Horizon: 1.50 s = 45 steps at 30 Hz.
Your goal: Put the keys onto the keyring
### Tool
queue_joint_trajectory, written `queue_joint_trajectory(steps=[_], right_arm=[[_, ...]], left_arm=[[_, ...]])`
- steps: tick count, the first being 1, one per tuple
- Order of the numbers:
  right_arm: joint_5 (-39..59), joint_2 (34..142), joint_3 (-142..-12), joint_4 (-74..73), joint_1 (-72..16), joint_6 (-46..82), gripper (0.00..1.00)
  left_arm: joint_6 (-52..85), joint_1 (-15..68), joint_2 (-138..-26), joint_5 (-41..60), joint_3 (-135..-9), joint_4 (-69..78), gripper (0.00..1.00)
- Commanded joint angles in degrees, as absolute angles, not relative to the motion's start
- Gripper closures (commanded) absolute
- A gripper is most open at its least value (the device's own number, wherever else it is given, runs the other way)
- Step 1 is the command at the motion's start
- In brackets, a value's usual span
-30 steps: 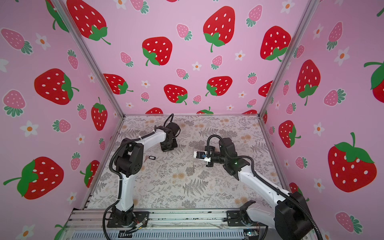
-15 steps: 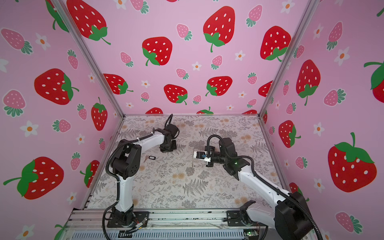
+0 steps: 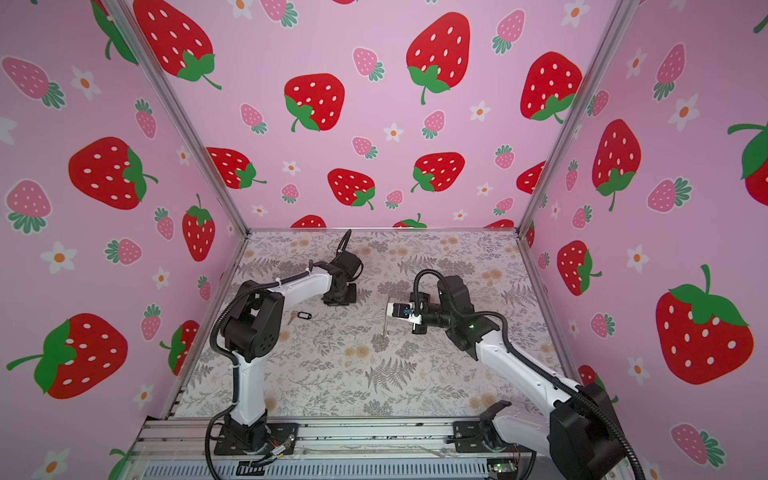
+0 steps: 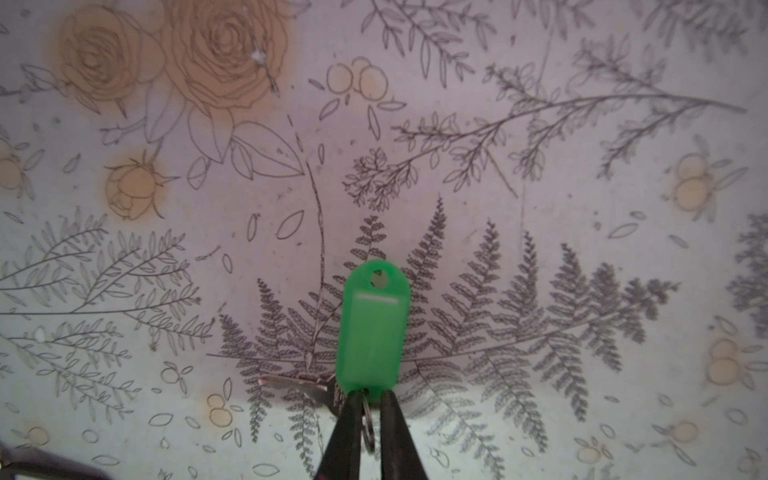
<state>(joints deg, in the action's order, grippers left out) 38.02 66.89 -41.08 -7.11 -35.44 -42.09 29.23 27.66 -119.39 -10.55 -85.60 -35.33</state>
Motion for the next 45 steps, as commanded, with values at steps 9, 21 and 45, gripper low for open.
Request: queue_joint_trajectory(steps=[9, 21, 45], right_arm=[[39.90, 67.32, -41.71, -6.70, -35.16, -42.81, 1.00], [39.83, 67.09, -41.66, -6.42, -35.14, -42.80, 1.00], [39.88, 67.97, -42.15, -6.44, -35.15, -42.89, 1.00]], left_arm=[[26.47, 29.27, -114.04, -15.80, -81.54, -32.42, 0.83], [27.58, 30.06, -115.82, -15.94, -82.35, -33.35, 0.82], [28.54, 30.30, -120.06, -17.45, -87.12, -38.19, 0.80]])
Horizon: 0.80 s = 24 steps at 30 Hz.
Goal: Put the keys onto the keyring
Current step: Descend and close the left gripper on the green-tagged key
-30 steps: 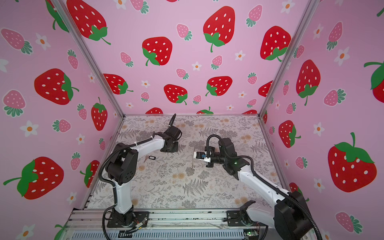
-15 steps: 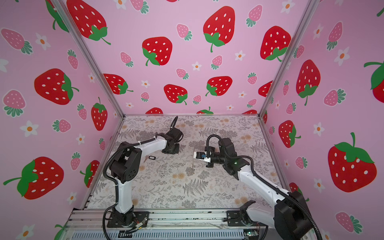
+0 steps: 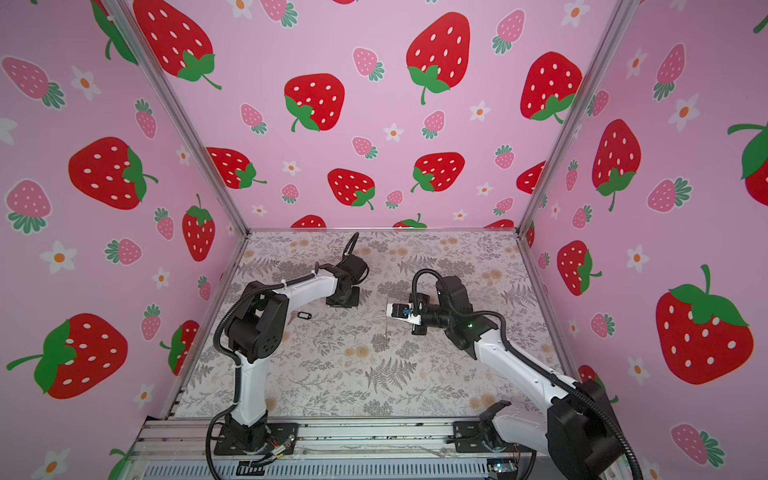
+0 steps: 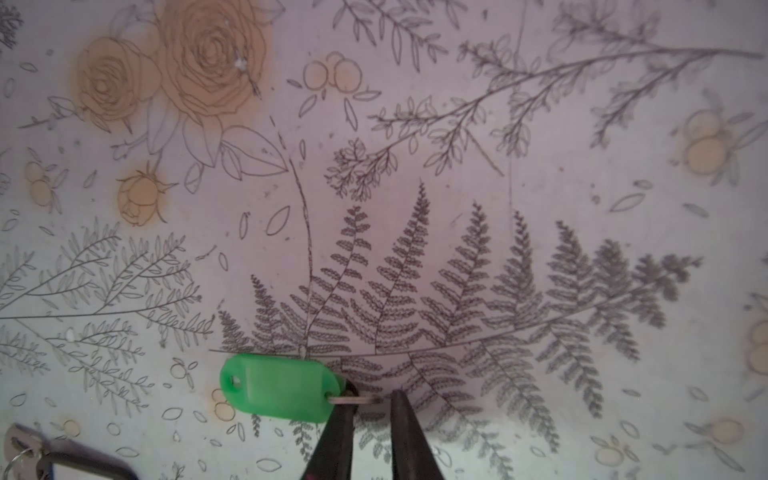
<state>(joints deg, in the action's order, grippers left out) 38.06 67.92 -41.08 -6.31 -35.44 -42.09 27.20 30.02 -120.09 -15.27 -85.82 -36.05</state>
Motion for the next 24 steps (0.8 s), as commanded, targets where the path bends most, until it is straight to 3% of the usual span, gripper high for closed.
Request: queue_joint_trajectory(steps=[1, 12, 18, 24], right_arm=[[39.97, 68.03, -42.22, -6.46, -35.16, -42.89, 1.00], [40.07, 68.32, -42.42, -6.46, -35.16, -42.99, 1.00], [40.03, 68.58, -42.54, -6.41, -35.16, -43.07, 1.00], [39.73, 68.21, -42.64, -6.01, -35.16, -43.15, 1.00]], left_arm=[[28.80, 30.32, -120.13, -17.62, -87.16, -38.33, 0.79], [29.15, 30.15, -120.25, -18.78, -87.59, -39.33, 0.85], [27.00, 29.82, -116.24, -18.57, -87.25, -36.91, 0.78], [13.48, 25.10, -113.78, -5.84, -89.55, -36.52, 0.77]])
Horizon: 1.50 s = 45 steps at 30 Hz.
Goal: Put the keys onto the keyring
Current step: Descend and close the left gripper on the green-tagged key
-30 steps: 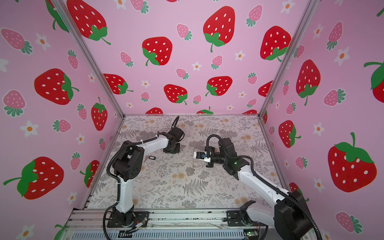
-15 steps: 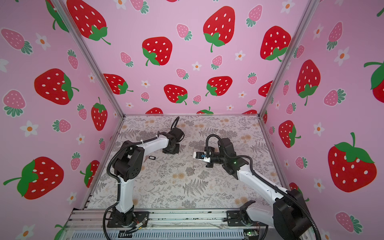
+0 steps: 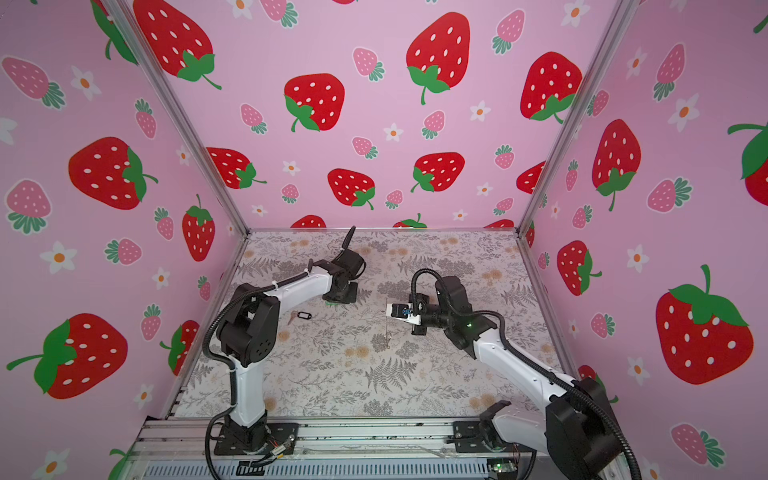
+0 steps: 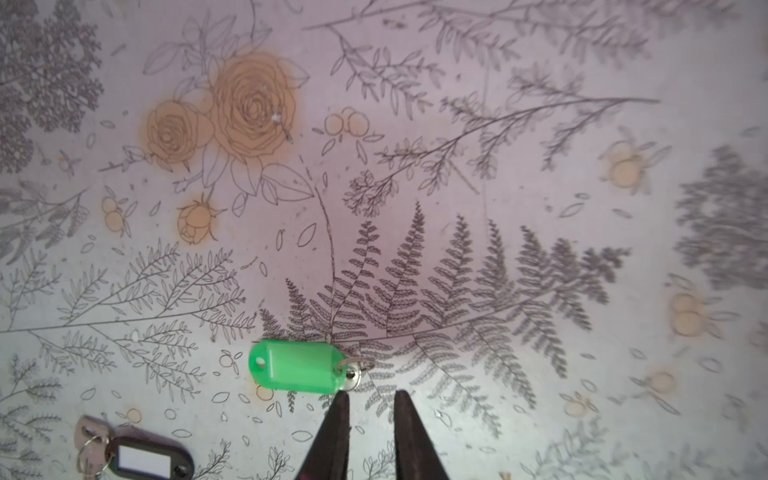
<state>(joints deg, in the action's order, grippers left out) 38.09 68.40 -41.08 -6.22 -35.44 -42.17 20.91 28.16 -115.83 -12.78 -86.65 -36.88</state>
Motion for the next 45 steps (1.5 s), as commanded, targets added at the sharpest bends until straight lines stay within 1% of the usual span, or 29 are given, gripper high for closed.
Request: queue_joint_trajectory(steps=[1, 3, 4, 6, 7, 10, 14, 16, 19, 28, 41, 45], right_arm=[[39.73, 68.12, -42.61, -6.02, -35.14, -43.16, 1.00], [39.83, 68.24, -42.46, -5.99, -35.04, -43.15, 1.00], [39.93, 68.32, -42.46, -6.02, -35.06, -43.07, 1.00], [40.08, 68.29, -42.52, -6.04, -35.08, -42.91, 1.00], [40.05, 68.23, -42.56, -5.92, -35.02, -42.89, 1.00], [39.99, 68.07, -42.58, -5.74, -35.06, -42.90, 1.00], [39.99, 68.31, -43.48, -4.46, -35.10, -43.11, 1.00], [39.89, 68.29, -43.70, -4.24, -35.08, -43.11, 1.00], [39.72, 68.08, -43.66, -3.87, -35.05, -43.07, 1.00], [39.59, 68.37, -43.68, -3.55, -35.13, -42.98, 1.00], [39.78, 69.15, -44.03, -3.52, -35.06, -42.98, 1.00], [39.90, 69.17, -44.19, -3.45, -35.08, -42.98, 1.00]], left_arm=[[10.85, 23.13, -114.10, -0.84, -90.26, -37.61, 0.77], [8.73, 20.61, -115.11, 1.30, -91.99, -40.59, 0.77], [7.00, 19.52, -115.87, 4.68, -93.19, -42.37, 0.76], [1.98, 18.05, -117.29, 10.12, -95.14, -45.40, 0.77], [-1.59, 17.81, -117.78, 10.67, -95.84, -46.86, 0.77], [-8.99, 17.36, -118.10, 14.11, -95.90, -47.03, 0.78], [-14.23, 16.34, -119.66, 21.84, -97.13, -47.03, 0.78], [-16.13, 15.87, -121.15, 23.94, -98.56, -48.34, 0.78], [-18.50, 15.56, -123.61, 23.40, -100.76, -51.04, 0.78], [-20.12, 15.08, -124.84, 20.36, -100.39, -50.62, 0.78], [-19.51, 14.50, -126.54, 18.85, -99.05, -49.79, 0.72], [-19.30, 14.42, -127.17, 18.61, -99.22, -49.66, 0.72]])
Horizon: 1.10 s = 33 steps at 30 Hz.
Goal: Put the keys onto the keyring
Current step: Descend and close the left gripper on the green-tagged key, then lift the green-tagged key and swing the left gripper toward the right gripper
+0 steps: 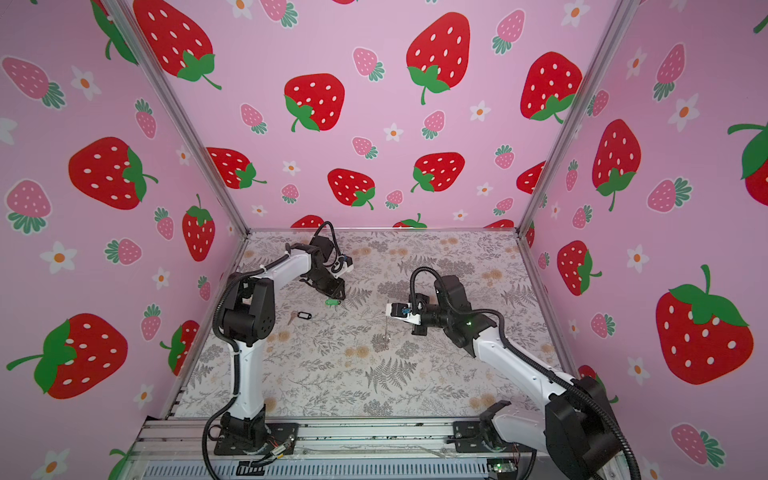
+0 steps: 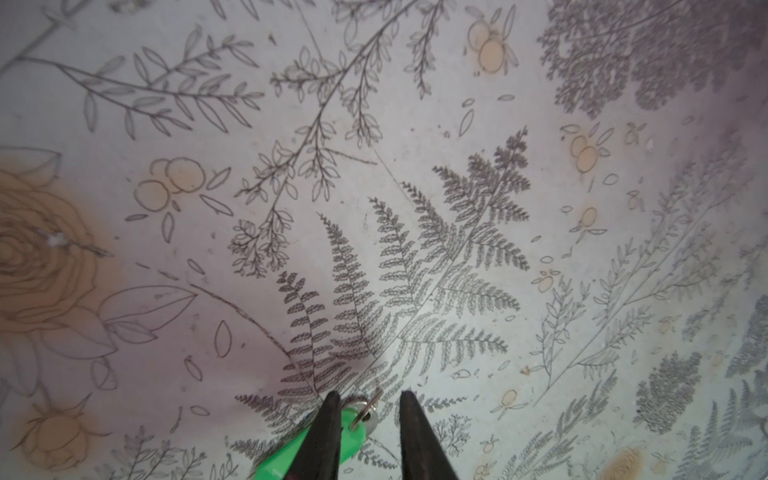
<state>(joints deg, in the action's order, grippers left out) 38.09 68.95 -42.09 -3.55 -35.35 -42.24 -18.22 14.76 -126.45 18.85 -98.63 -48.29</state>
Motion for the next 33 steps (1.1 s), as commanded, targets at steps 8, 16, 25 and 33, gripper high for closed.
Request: queue_joint_trajectory(steps=[8, 16, 25, 33], right_arm=[[40.08, 69.45, -44.23, -3.51, -35.03, -42.89, 1.00], [40.43, 69.96, -44.38, -3.57, -35.11, -43.02, 1.00], [40.64, 70.58, -44.65, -3.49, -35.08, -43.14, 1.00], [40.73, 70.83, -44.74, -3.53, -35.04, -43.38, 1.00]], left_arm=[[-19.56, 14.41, -127.14, 19.85, -98.24, -49.88, 0.75], [-19.60, 14.39, -127.20, 20.86, -97.53, -50.03, 0.81], [-19.94, 14.41, -126.40, 21.71, -96.40, -50.54, 0.88], [-20.06, 14.41, -125.63, 21.64, -95.60, -50.41, 0.93]])
